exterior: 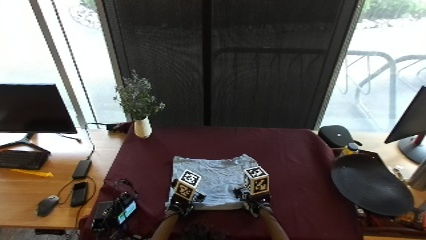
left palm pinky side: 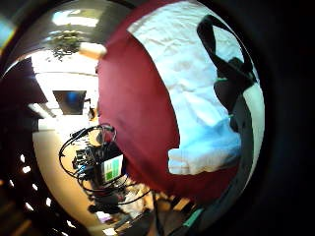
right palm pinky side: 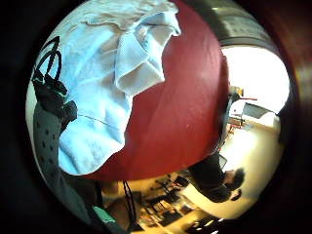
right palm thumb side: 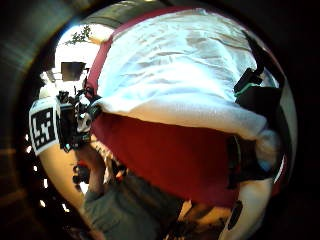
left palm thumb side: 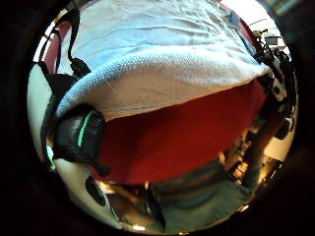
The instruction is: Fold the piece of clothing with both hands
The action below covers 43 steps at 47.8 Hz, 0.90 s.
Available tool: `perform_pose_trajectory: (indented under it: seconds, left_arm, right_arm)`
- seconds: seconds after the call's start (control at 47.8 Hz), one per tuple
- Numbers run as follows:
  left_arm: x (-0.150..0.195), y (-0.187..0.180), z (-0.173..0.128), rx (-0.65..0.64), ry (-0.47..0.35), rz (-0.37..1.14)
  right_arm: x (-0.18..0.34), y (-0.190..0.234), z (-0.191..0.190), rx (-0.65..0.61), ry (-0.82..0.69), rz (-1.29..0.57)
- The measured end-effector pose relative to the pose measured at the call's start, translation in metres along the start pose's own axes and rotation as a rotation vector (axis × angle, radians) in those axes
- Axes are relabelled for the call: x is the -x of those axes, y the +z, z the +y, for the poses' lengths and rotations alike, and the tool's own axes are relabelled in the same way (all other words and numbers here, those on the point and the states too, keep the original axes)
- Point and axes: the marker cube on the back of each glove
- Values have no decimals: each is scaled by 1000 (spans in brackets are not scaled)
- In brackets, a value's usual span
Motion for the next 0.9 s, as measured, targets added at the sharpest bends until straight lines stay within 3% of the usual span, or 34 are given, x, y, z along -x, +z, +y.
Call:
perform_pose_trajectory:
  seconds: [0.084, 0.146, 0.209, 0.314, 0.418, 0.502, 0.648, 0.753, 0.795, 0.857, 0.899]
  left_arm:
    - [-2, -21, 23, 162, 131, 81]
    - [4, -38, 21, 186, 135, 83]
    - [15, -59, 7, 160, 77, 78]
    - [38, -91, -38, 87, -54, 55]
    - [50, -114, -54, 118, -174, 32]
    - [57, -116, -94, -56, -219, 2]
    - [66, -102, -126, -122, -252, 1]
    - [67, -94, -128, -163, -265, 62]
    - [70, -93, -125, -209, -286, 74]
    - [91, -96, -125, -394, -374, -7]
    - [100, -96, -120, -496, -408, -40]
  right_arm:
    - [2, -19, 13, 159, -115, -57]
    - [-2, -40, 9, 173, -133, -97]
    - [-13, -66, -12, 109, -91, -153]
    - [-20, -124, -47, -150, -5, -214]
    - [-24, -145, -85, -189, 45, -239]
    - [-30, -147, -120, -226, 109, -245]
    - [-46, -146, -153, -358, 224, -191]
    - [-49, -140, -146, -348, 276, -244]
    - [-50, -144, -141, -449, 252, -260]
    - [-53, -151, -126, -629, 208, -303]
    - [-56, -149, -108, -681, 230, -333]
